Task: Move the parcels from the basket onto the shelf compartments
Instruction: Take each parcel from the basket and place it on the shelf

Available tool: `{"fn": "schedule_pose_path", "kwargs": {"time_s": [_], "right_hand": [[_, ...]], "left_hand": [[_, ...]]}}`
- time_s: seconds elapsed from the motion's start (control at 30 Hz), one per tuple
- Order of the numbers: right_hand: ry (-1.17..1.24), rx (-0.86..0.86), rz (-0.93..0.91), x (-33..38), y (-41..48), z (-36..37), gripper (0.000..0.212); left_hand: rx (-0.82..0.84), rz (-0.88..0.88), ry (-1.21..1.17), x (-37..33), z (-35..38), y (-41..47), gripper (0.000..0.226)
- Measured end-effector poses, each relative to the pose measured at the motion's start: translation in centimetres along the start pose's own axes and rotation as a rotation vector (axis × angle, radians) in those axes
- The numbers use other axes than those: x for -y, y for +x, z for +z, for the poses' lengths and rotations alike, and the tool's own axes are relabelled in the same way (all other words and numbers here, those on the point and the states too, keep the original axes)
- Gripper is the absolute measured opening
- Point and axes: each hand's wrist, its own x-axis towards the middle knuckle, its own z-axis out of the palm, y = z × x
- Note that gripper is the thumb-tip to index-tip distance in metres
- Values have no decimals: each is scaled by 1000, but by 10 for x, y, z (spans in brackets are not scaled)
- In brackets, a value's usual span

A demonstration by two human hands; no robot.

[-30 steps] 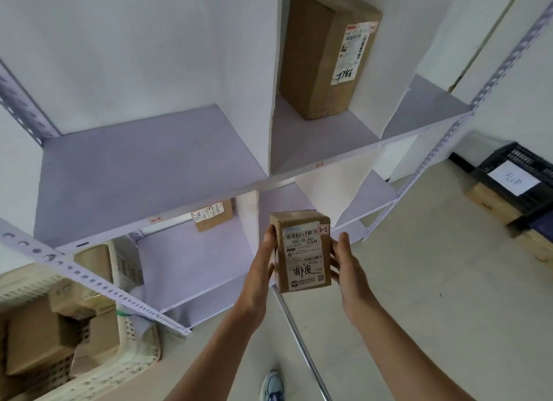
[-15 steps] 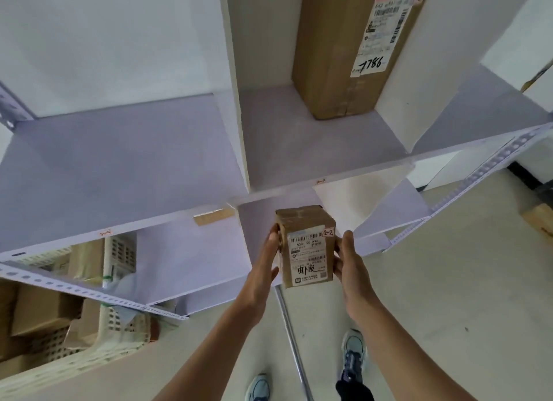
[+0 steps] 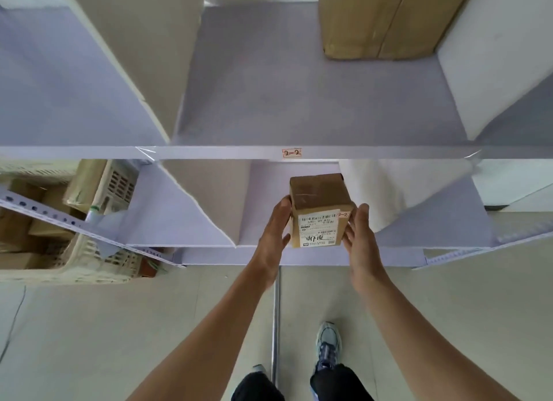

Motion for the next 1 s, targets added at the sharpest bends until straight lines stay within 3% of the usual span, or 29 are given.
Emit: {"fn": "schedule_pose_path", "kwargs": {"time_s": [0.1, 0.3, 0.63, 0.73, 1.0], "right_hand": [[23, 30, -26, -14, 16, -6, 53], [75, 55, -53, -50, 53, -4, 63], [150, 2, -81, -133, 109, -5, 51], [155, -5, -99, -144, 115, -1, 61], [173, -50, -202, -149, 151, 9, 53]], "left_hand": [[-34, 17, -30, 18, 7, 19, 73], [-33, 71, -45, 58, 1, 66, 64], [32, 116, -16, 138, 0, 122, 54], [63, 141, -15, 153, -2, 132, 58], [91, 200, -18, 160, -4, 174, 53]]}}
